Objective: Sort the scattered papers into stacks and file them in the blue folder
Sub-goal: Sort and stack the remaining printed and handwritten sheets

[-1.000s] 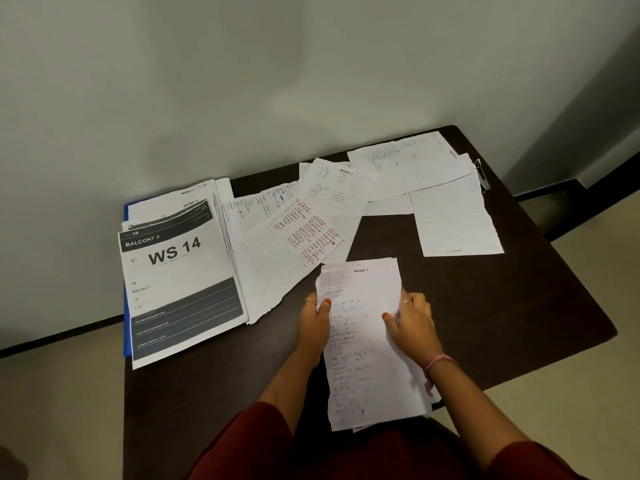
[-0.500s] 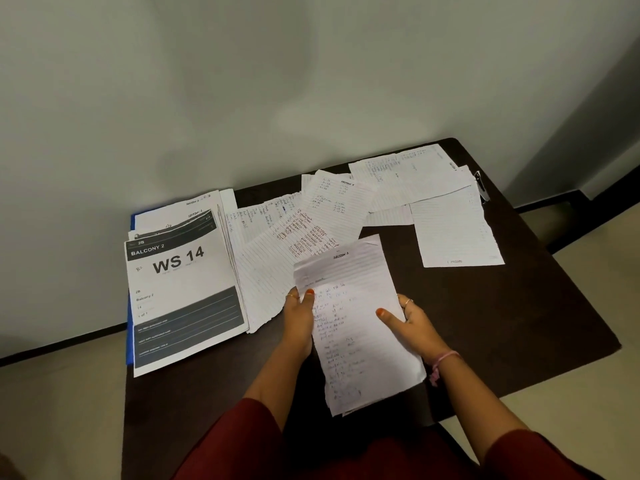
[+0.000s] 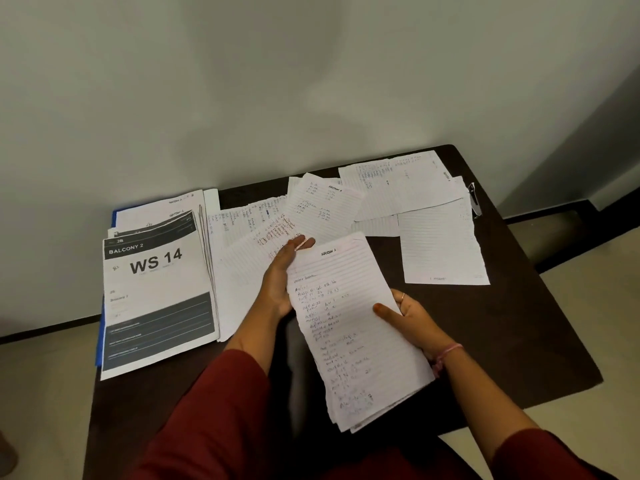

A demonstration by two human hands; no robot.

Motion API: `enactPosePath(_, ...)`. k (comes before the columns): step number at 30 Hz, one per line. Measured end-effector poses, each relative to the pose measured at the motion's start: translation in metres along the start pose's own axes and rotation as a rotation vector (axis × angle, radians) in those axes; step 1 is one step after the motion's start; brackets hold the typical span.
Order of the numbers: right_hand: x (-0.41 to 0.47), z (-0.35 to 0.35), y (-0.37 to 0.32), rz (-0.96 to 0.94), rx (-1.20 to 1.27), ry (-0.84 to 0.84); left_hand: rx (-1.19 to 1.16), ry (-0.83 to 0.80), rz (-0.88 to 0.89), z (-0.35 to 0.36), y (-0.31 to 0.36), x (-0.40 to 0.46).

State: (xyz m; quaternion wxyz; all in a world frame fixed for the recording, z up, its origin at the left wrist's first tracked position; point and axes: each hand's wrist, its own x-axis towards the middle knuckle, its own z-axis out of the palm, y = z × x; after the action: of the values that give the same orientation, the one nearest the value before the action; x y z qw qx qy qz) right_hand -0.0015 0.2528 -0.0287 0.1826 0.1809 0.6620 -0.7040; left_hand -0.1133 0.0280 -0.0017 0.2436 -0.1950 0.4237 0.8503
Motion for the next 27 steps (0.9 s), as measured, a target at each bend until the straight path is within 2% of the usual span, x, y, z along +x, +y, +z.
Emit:
enactPosePath(7,0.022,-0.035,-0.017,-0.006,-0.027,-0.019,0.137,0.274,-0.017,0.034,-0.01,0.033)
enactPosePath(12,0.042,-0.059,-0.023,-0.04,-0.035,0.022,0.315,0.378,0.052,0.049,-0.003,0.068)
enactPosePath(17,0.069,-0.083,-0.026,-0.06,-0.092,0.096,0.8,0.42,0.244,0.056,0.015,0.104)
enactPosePath(20,0.083,-0.09,-0.026,-0.051,-0.092,0.127,1.13,0.459,0.282,0.05,0.029,0.133)
enactPosePath(24,0.096,-0.09,-0.024,-0.045,-0.109,0.147,1.473,0.494,0.168,0.048,0.04,0.162)
enactPosePath(27,0.104,-0.088,-0.02,-0.051,-0.155,0.166,1.592,0.509,0.094,0.054,0.044,0.173)
